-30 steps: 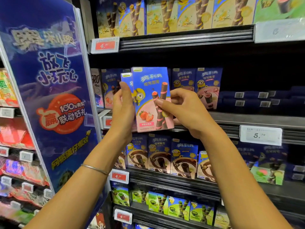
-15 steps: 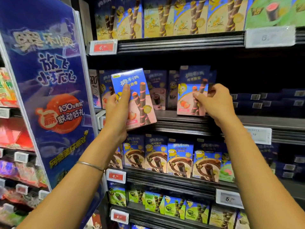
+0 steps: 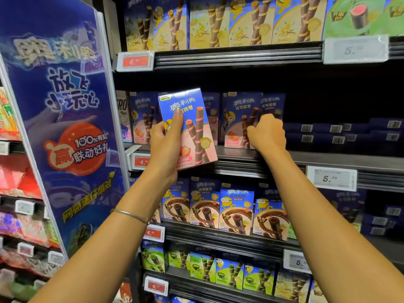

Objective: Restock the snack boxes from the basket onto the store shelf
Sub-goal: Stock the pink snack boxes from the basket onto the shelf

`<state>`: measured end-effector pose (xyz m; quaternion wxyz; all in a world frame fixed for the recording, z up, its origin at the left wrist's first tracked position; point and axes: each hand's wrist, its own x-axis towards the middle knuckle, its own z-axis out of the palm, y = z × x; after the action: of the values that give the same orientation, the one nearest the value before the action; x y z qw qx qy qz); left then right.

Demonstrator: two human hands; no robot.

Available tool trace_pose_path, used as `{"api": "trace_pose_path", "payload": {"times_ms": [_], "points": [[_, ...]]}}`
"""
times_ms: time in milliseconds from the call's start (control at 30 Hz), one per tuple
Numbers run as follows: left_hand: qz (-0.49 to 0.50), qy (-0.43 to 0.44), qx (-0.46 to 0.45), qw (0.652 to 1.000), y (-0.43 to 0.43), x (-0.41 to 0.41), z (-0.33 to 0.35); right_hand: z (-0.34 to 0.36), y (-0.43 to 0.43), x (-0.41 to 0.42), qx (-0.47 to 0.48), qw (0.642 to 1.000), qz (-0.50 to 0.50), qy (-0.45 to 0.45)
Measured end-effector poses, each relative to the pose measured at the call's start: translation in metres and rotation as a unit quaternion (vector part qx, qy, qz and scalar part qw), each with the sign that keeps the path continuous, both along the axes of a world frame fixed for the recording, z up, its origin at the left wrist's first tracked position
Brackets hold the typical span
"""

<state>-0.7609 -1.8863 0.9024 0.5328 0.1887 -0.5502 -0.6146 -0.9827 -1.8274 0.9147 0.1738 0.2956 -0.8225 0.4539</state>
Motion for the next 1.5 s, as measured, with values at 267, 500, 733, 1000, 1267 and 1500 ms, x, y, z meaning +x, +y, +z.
{"api": "trace_pose_path", "payload": {"times_ms": [267, 500, 733, 1000, 1267, 1500], "points": [[0.003, -0.008, 0.016, 1.000, 0.003, -0.004, -0.006, 0.006, -0.012, 0.003, 0.020, 1.000, -0.022, -0.002], [-0.006, -0.016, 0.013, 1.000, 0.000, -0.008, -0.010, 0.006, -0.012, 0.003, 0.011, 1.000, 0.004, -0.010], [-0.004, -0.022, 0.012, 1.000, 0.009, -0.013, -0.003, 0.000, 0.022, 0.027, -0.161, 0.978, 0.125, -0.036], [0.012, -0.013, -0.037, 0.999, 0.019, -0.034, 0.011, 0.009, 0.052, 0.078, -0.087, 0.938, 0.332, -0.043], [0.065, -0.031, -0.076, 0.994, 0.005, -0.035, 0.011, 0.017, 0.081, 0.033, -0.165, 0.934, 0.292, -0.118], [0.092, -0.034, -0.061, 0.993, -0.022, -0.027, 0.009, 0.012, 0.089, -0.029, -0.153, 0.982, 0.099, -0.042]]}}
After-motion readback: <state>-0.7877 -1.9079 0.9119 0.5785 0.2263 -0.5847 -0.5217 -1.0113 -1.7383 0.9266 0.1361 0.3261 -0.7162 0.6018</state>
